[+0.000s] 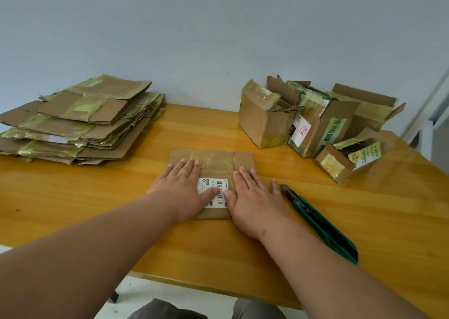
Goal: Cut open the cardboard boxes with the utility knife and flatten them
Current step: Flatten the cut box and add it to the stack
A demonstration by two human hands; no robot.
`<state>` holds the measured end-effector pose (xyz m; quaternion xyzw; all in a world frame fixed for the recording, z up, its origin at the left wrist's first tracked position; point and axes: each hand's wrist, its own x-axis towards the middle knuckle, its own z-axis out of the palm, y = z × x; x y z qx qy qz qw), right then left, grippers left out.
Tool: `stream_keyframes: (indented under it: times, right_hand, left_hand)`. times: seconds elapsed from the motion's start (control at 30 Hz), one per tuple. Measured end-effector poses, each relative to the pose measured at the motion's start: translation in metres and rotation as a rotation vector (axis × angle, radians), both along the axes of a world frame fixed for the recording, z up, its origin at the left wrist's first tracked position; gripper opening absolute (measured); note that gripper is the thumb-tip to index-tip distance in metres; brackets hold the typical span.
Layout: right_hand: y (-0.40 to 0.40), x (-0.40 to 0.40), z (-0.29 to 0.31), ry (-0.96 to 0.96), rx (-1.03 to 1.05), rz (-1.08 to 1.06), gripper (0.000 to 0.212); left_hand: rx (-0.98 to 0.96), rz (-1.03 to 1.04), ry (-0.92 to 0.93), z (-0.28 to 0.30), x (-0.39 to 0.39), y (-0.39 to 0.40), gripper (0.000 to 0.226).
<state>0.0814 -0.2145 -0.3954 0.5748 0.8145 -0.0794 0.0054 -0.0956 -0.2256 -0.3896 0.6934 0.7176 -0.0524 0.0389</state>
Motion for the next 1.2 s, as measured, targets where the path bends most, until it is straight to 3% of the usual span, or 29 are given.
stream_keyframes:
  times: [0.3, 0.5, 0.73, 1.0, 1.2]
  right_hand:
    - [-0.003, 0.001, 0.009, -0.025, -0.105, 0.002, 0.065]
    - [-0.013, 0.000, 0.012, -0.044, -0.071, -0.066, 0.065]
    - [-0.023, 0.001, 0.016, -0.017, -0.067, -0.101, 0.066]
    - [-0.035, 0.002, 0.021, 0.119, -0.029, -0.088, 0.067]
    - [-0.042, 0.001, 0.025, 0.169, -0.024, -0.113, 0.069]
  left_hand:
    - [-0.074, -0.017, -0.103, 0.003, -0.006, 0.001, 0.089]
    - [-0.019, 0.171, -0.145, 0.008, -0.011, -0.015, 0.076]
    - [-0.078, 0.296, -0.126, 0.021, -0.004, -0.023, 0.080]
    - [0.101, 0.346, -0.400, 0.043, -0.004, -0.030, 0.065]
    - [0.100, 0.481, -0.509, 0.046, -0.010, -0.039, 0.076]
